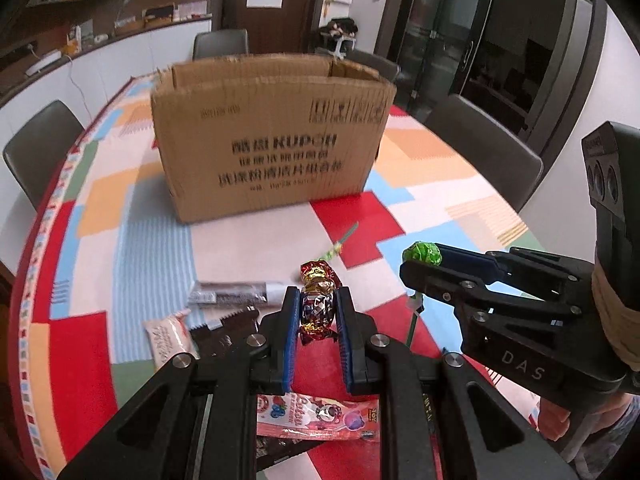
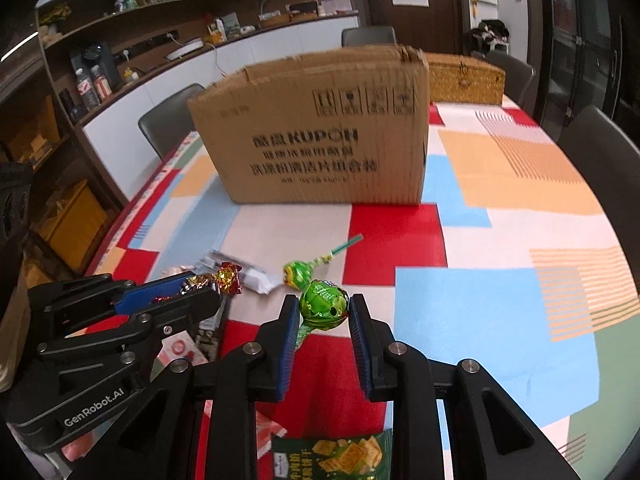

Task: Organize snacks
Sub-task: 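Carry the candy and lollipop over the box and lower them inside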

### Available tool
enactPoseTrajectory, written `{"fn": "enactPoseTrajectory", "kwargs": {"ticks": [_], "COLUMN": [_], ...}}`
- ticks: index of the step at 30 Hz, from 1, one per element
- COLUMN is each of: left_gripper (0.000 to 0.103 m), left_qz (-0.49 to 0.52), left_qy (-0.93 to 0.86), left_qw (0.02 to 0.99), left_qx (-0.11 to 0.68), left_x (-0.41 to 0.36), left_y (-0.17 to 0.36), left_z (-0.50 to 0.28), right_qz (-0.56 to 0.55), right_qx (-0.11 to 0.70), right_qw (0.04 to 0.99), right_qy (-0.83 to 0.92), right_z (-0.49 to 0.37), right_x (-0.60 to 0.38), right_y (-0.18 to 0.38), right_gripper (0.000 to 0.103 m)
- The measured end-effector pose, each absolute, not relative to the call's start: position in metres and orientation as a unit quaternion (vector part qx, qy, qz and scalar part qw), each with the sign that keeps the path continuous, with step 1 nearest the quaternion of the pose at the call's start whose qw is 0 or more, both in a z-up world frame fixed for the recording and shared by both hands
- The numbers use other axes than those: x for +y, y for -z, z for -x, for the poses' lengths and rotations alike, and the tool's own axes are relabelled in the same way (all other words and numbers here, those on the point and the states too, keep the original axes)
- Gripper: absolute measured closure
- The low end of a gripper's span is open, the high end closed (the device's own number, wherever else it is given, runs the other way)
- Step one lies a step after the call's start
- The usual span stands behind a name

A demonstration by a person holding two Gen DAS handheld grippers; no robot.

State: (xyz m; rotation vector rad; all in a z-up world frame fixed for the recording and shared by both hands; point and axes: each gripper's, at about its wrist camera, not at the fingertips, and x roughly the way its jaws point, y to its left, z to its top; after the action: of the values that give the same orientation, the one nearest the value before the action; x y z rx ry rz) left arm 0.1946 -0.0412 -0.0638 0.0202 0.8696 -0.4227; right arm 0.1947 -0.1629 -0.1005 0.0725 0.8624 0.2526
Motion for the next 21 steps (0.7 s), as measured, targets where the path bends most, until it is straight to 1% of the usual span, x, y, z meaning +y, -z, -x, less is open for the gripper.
{"fn": "enactPoseTrajectory", "kwargs": {"ticks": [12,21], "left_gripper": [0.084,0.084], "left_qz": [-0.024,-0.035], "left_qy": [0.197,0.187], "left_qw": [0.919,0.937], "left_qx": [0.341,0.293], "left_x": [-0.037,-0.035], "left_y": [-0.003,-0.054], "left_z": [-0.203,-0.228], "right_qz": [-0.019,-0.011], "right_qx": [0.347,0.293], "right_qw": [0.929,0.948], "right_qy": [-0.126,-0.121], "right_z": [-0.198,-0.218], "right_x": [-0.16,-0.159], "right_y": [0.04,-0.009], "right_gripper": [0.076,0.076]}}
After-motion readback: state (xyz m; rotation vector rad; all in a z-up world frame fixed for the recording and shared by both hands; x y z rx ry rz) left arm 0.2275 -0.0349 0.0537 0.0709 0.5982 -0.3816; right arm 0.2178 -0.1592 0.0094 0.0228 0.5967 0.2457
